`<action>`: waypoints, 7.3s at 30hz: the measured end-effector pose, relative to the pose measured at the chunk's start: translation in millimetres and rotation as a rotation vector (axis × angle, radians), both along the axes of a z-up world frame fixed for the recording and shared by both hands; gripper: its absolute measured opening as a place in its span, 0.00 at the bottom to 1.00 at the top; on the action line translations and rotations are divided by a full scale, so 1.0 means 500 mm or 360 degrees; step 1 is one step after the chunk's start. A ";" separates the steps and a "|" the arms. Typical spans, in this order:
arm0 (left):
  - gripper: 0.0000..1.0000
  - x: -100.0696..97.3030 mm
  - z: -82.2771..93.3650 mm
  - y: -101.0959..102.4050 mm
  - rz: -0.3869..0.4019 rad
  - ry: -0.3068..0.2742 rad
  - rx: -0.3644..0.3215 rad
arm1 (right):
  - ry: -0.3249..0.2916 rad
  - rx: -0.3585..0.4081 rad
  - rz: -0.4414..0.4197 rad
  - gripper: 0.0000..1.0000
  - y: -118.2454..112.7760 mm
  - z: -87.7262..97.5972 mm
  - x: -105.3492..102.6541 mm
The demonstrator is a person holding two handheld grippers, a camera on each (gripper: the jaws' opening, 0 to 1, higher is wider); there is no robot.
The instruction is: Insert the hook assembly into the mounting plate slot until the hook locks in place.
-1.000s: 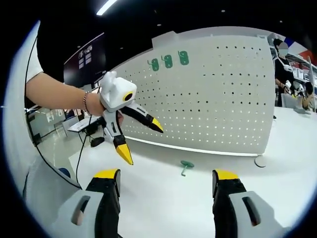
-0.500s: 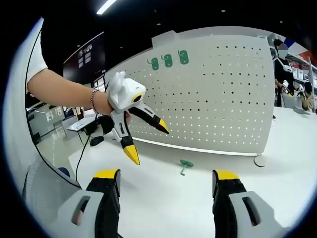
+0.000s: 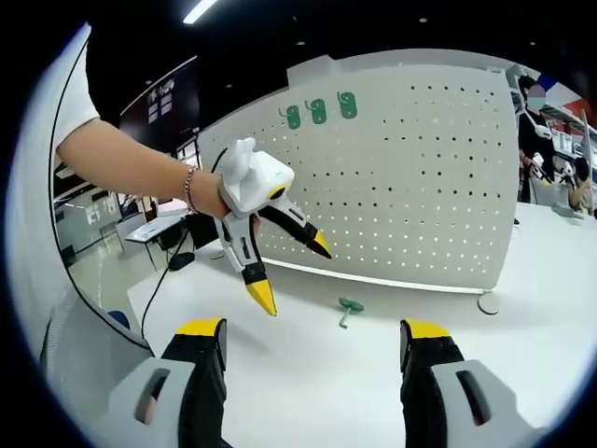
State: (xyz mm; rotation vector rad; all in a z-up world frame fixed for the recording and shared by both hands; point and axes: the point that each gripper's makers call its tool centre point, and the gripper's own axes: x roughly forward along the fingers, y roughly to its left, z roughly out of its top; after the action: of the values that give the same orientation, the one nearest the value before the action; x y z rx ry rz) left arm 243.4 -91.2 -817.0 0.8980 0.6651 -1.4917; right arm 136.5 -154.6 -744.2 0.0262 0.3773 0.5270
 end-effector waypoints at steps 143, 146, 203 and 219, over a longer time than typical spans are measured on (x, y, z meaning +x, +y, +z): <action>0.03 0.061 -0.126 -0.065 -0.0027 -0.0039 0.0131 | 0.0010 0.0009 -0.0092 0.70 -0.024 -0.001 0.008; 0.03 0.060 -0.127 -0.065 -0.0031 -0.0042 0.0138 | 0.0012 0.0009 -0.0091 0.70 -0.024 -0.002 0.007; 0.01 0.041 0.040 -0.075 0.0281 -0.0085 -0.0527 | -0.0019 0.0083 -0.0102 0.70 -0.022 0.018 0.013; 0.01 0.030 0.119 -0.064 0.0391 -0.0127 -0.0754 | -0.0043 0.0115 -0.0107 0.70 -0.021 0.031 0.014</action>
State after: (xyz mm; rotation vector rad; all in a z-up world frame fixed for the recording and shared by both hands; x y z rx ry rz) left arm 258.5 -123.2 -757.6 0.4879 0.3256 -1.3062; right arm 143.3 -165.0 -728.7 0.1014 0.3300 0.4737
